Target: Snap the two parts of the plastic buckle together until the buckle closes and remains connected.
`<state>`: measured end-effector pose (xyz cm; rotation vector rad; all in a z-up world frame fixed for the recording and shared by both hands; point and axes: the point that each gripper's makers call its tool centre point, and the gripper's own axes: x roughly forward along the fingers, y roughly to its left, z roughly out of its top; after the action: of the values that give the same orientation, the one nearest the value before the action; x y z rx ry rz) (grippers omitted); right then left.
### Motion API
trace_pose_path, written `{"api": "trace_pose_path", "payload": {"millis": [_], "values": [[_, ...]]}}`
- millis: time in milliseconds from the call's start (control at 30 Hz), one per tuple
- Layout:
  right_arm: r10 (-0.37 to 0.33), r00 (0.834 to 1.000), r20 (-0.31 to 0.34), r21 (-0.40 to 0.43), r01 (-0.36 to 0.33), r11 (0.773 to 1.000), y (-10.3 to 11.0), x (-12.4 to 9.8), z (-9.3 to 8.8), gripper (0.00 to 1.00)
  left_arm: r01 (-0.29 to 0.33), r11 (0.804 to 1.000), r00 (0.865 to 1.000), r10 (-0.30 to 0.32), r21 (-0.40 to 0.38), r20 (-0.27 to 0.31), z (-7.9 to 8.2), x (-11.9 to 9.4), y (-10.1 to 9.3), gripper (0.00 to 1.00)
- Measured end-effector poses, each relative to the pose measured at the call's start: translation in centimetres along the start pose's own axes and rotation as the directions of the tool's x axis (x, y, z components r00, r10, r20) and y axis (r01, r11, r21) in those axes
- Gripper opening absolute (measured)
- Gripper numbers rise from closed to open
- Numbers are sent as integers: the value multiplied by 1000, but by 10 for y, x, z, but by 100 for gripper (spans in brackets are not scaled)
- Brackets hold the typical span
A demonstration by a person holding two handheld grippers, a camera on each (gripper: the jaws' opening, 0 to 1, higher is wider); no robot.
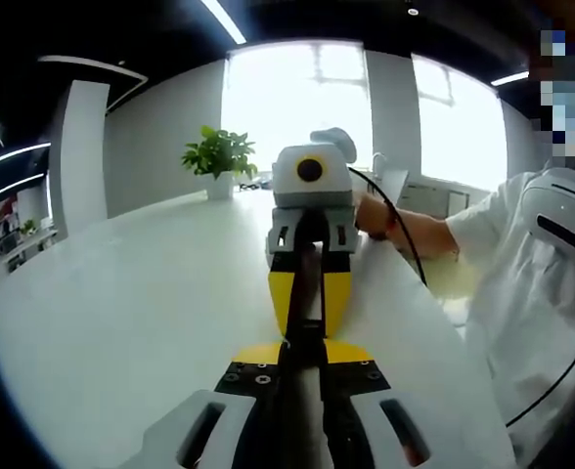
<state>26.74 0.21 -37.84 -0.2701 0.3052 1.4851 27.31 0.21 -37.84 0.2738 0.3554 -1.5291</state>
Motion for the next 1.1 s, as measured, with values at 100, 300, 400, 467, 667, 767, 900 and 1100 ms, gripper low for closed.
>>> {"api": "trace_pose_path", "payload": {"millis": [100,300,400,467,667,767,900,1100], "values": [[-1,1000,-1,0,1,1000,0,0,0,11,2,1000,1000,-2,-1,2,0,0,0,10],[-14,1000,-14,42,15,999,-2,-1,2,11,3,997,1000,-4,73,10,0,1,0,11],[-33,999,-35,111,36,993,-7,-2,4,11,-6,996,1000,5,86,10,1,0,2,12],[-44,998,-43,104,48,993,-9,-3,4,11,-10,994,1000,10,107,9,1,-1,4,12],[-85,995,-58,157,94,983,-18,-5,5,11,-44,995,999,43,88,11,0,0,6,12],[-94,994,-60,165,103,981,-20,-6,5,11,-52,996,999,51,78,16,1,1,6,12],[-101,994,-48,173,108,979,-19,-7,7,11,-56,997,998,54,56,35,4,1,6,13],[-117,992,-38,176,122,977,-19,-9,9,11,-41,999,996,41,5,81,11,-3,11,23]]}}
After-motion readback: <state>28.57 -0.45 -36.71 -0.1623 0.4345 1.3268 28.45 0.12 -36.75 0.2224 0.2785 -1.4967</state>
